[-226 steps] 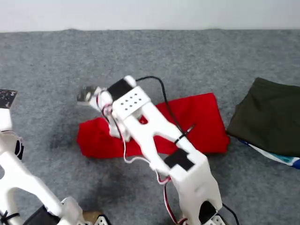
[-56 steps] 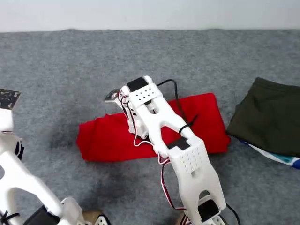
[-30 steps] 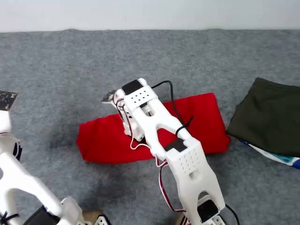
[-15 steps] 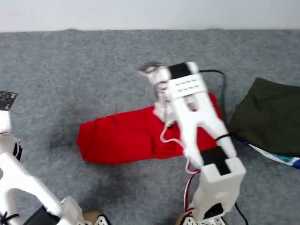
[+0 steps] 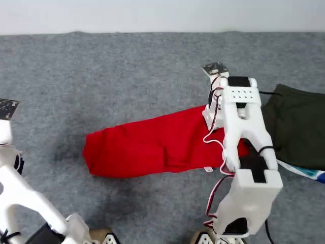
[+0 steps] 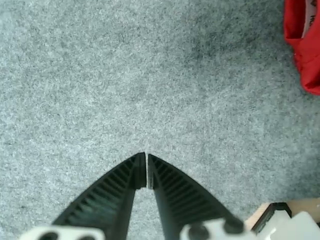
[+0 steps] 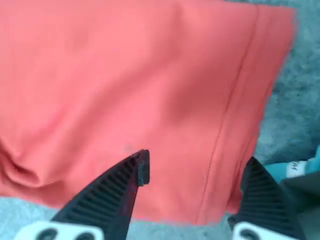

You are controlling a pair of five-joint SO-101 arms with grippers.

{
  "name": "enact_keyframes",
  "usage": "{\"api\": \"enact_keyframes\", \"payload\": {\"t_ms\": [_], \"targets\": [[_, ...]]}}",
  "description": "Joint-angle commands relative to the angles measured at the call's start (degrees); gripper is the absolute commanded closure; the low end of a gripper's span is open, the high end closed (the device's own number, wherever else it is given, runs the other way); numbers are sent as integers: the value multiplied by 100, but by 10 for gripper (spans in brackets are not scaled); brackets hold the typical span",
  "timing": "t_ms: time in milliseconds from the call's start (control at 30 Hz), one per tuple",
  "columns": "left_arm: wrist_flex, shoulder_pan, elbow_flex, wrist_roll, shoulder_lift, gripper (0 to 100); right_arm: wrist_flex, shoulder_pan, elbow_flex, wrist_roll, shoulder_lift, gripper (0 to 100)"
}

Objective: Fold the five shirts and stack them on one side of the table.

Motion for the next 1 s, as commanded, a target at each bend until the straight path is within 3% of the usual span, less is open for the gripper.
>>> {"api": "enact_keyframes", "payload": {"t_ms": [0, 300, 467, 767, 967], "targets": [[53, 18, -31, -35, -185, 985, -163, 198, -176, -132, 259, 701], [62, 18, -40, -35, -193, 985, -444, 207, -484, -132, 1358, 715], [62, 18, -40, -35, -193, 985, -303, -66, -571, 246, 1402, 988], [62, 9, -40, -35, -193, 985, 418, -251, -580, 695, 277, 988], [53, 18, -40, -35, -193, 985, 1130, -840, -580, 879, -813, 988]]}}
